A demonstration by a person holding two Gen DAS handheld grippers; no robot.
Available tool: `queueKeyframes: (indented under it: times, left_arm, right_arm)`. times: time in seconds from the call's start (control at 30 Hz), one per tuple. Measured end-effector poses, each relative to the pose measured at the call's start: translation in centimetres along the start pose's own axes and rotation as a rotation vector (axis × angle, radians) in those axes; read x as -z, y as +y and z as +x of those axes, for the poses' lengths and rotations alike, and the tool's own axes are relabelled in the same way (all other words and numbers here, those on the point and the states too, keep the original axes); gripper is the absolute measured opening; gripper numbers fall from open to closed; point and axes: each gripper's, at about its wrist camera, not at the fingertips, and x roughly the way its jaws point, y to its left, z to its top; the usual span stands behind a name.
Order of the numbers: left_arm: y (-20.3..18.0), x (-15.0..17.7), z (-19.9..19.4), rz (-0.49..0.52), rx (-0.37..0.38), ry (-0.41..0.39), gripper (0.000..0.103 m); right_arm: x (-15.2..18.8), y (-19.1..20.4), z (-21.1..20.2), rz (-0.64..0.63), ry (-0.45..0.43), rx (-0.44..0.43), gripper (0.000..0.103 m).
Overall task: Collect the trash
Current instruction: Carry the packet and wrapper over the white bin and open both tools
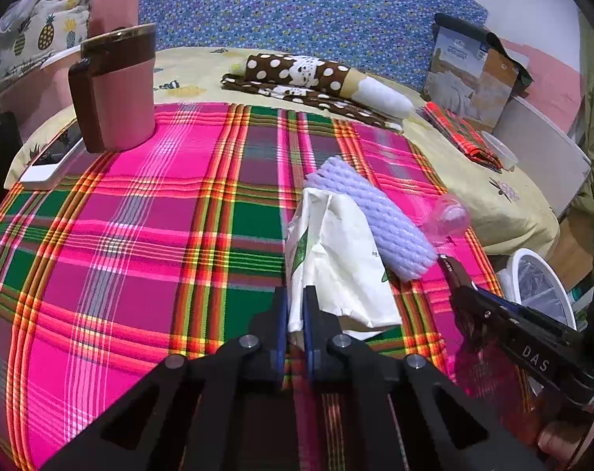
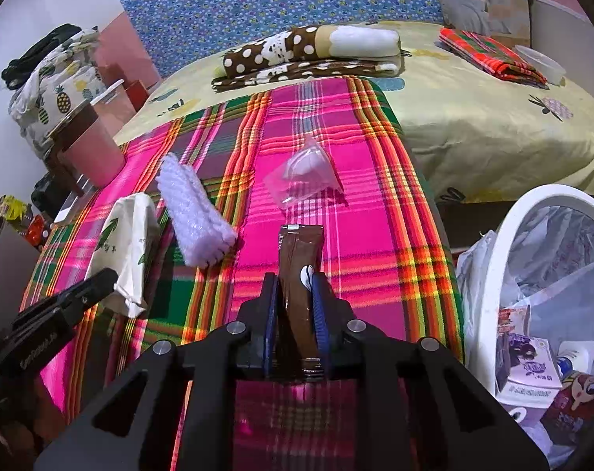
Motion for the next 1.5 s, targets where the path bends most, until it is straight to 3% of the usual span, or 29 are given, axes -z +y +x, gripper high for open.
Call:
queueKeyframes:
  times: [0.77, 1.5]
  left_arm:
    - [-4.9, 2.9, -5.3, 0.112, 0.019, -0.059, 0.007]
    - [-13.4, 3.4, -7.1, 0.257, 0.151, -0.078, 0.007]
  right_arm:
    - [2.2, -0.4, -6.2, -0.004, -0.108, -0.059, 0.019]
    - [3.9, -5.3, -10.7, 0.079, -0.194, 0.021, 0.019]
